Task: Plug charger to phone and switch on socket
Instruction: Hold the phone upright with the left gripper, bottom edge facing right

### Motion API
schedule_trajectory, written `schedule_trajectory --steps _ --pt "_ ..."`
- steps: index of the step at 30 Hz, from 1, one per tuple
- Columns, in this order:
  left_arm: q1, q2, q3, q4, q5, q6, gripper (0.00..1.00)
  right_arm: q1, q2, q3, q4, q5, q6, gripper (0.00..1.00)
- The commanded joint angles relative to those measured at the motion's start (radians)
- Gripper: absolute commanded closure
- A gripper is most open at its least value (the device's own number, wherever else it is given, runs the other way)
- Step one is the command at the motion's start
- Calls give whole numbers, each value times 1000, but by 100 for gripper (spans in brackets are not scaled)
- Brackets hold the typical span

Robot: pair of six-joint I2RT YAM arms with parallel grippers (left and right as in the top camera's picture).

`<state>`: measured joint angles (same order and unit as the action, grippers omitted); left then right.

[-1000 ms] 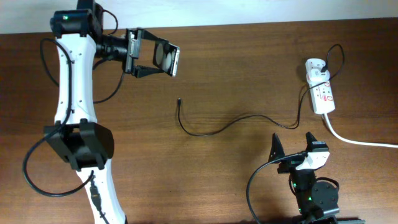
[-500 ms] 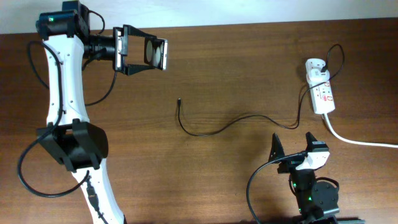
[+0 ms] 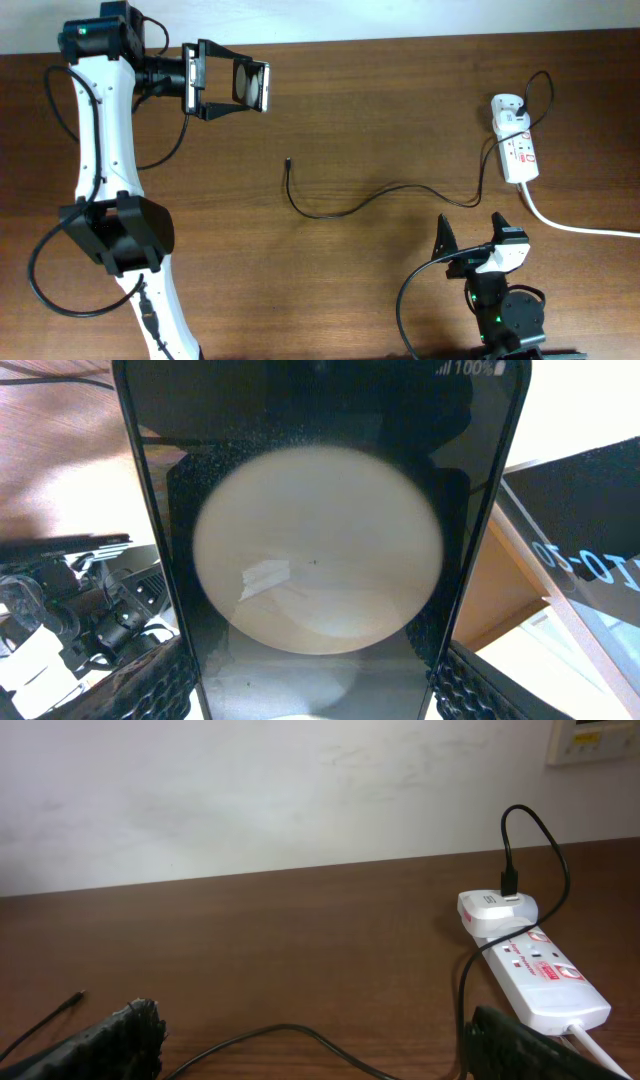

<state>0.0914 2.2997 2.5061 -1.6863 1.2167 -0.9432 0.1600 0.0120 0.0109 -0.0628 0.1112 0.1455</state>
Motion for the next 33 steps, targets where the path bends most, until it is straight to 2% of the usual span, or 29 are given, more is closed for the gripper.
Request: schedule_trajectory --steps 1,33 --pt "5 -5 29 -2 52 -10 80 -3 -8 -5 -8 2 -7 1" --pt "5 -5 29 -2 78 -40 86 -3 -8 -5 -8 2 -7 1"
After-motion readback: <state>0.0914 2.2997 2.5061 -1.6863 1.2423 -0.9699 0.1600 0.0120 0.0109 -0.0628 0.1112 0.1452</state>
